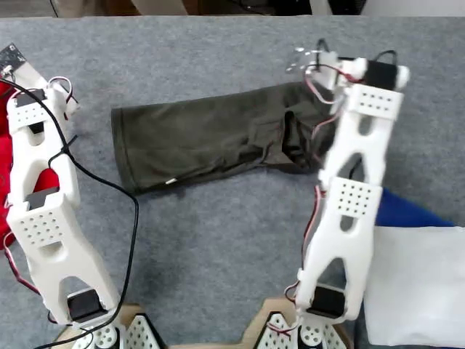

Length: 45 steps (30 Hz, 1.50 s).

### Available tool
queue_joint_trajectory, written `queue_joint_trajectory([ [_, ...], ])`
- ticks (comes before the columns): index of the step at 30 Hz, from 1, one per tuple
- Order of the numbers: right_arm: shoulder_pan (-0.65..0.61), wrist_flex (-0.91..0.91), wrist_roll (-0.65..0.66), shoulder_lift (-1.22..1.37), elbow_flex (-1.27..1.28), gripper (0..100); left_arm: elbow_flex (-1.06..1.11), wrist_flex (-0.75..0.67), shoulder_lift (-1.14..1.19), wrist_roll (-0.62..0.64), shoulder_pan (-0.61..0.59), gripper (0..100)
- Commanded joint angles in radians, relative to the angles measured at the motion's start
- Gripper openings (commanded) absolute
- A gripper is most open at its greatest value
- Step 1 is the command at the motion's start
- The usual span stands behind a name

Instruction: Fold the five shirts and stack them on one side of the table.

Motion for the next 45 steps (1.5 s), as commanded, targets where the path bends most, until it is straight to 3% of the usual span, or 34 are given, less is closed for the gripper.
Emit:
queue_joint_trajectory([
  [1, 0.036, 0.018, -0.023, -0.113, -0.033, 9.2, -0.005, -0.014, -0.015, -0.008, 0.011, 2],
  [6, 0.013, 0.020, -0.097, -0.255, 0.145, 9.4, -0.005, -0.014, -0.015, -0.008, 0.011, 2],
  [10, -0.035, 0.018, -0.230, -0.472, 0.496, 9.3, -0.006, -0.014, -0.015, -0.008, 0.011, 2],
  [13, -0.071, 0.014, -0.259, -0.633, 0.791, 9.4, -0.006, -0.014, -0.015, -0.008, 0.011, 2],
  [27, -0.090, -0.333, 0.112, -1.030, 1.739, 9.4, -0.005, -0.014, -0.015, -0.008, 0.011, 2],
  [38, -0.194, -0.568, 0.074, -1.038, 1.914, 9.4, -0.005, -0.014, -0.015, -0.008, 0.011, 2],
  [45, -0.205, -0.592, 0.074, -1.044, 1.920, 9.4, -0.005, -0.014, -0.015, -0.008, 0.009, 2],
])
